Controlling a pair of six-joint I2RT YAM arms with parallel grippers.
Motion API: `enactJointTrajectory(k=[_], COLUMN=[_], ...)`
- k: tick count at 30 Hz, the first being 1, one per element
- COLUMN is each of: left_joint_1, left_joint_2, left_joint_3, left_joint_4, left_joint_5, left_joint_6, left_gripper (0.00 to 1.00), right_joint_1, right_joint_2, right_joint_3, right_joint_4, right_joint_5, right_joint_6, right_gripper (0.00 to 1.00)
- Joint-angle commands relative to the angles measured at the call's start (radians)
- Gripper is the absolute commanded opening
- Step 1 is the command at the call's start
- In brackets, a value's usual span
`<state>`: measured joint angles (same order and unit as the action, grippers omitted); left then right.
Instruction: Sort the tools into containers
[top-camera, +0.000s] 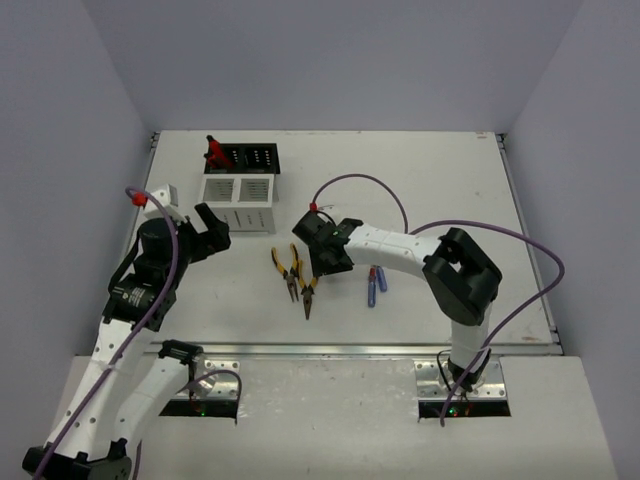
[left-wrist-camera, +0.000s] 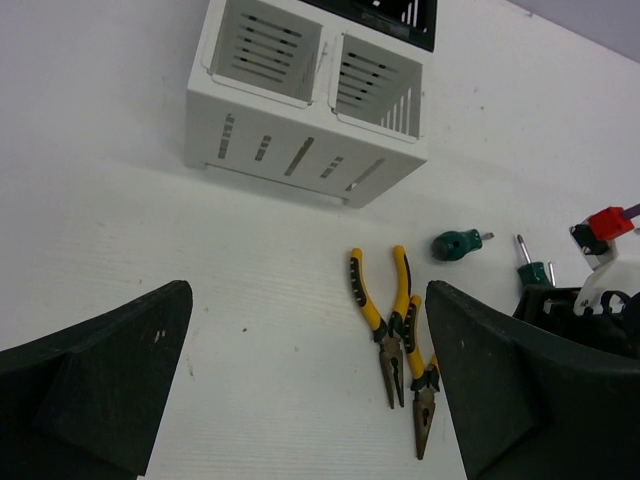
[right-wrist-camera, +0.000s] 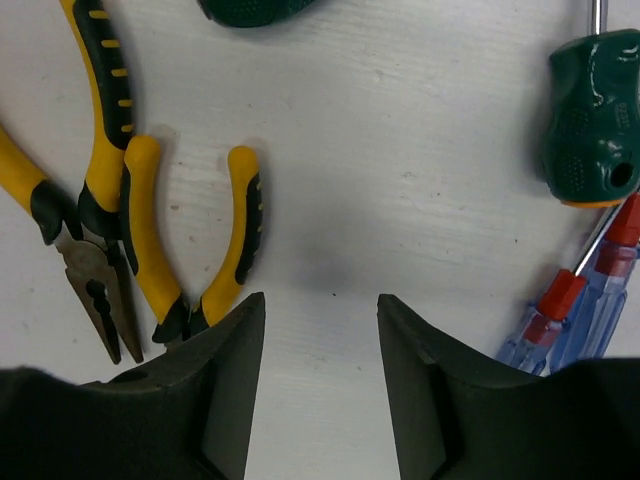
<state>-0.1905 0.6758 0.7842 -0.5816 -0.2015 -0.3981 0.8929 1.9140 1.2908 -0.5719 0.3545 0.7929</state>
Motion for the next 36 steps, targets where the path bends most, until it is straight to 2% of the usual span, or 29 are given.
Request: enactJointTrajectory(k=[1, 14, 23, 28, 36], left_joint_1=[-0.006, -0.006, -0.007, -0.006, -0.006], left_joint_2=[0.024, 0.014, 0.01, 0.01, -0.01], left_joint_3=[0.032, 0.03, 0.03, 0.029, 0.027], left_joint_4=[0.013, 0.014, 0.017, 0.017, 0.022], left_joint_5=[-0.01, -0.006, 0.003, 0.006, 0.013], left_joint_6=[-0.001, -0.001, 0.001, 0.002, 0.004], left_gripper=[1.0, 1.0, 1.0, 1.0, 1.0], right_joint_1=[-0.017, -0.037, -0.045, -0.046, -0.046], right_joint_2=[0.069, 0.124, 0.148, 0.149, 0.033], right_joint_3=[0.073, 0.07, 0.031, 0.017, -0.038], right_joint_4=[0.044, 0.092, 0.074, 0.052, 0.036], right_joint_5=[-0.053, -0.104, -0.083, -0.063, -0.027], right_joint_6=[-0.028, -0.011, 0.078, 0.109, 0.058], right_gripper=[0.47, 0.4, 0.32, 0.19, 0.01])
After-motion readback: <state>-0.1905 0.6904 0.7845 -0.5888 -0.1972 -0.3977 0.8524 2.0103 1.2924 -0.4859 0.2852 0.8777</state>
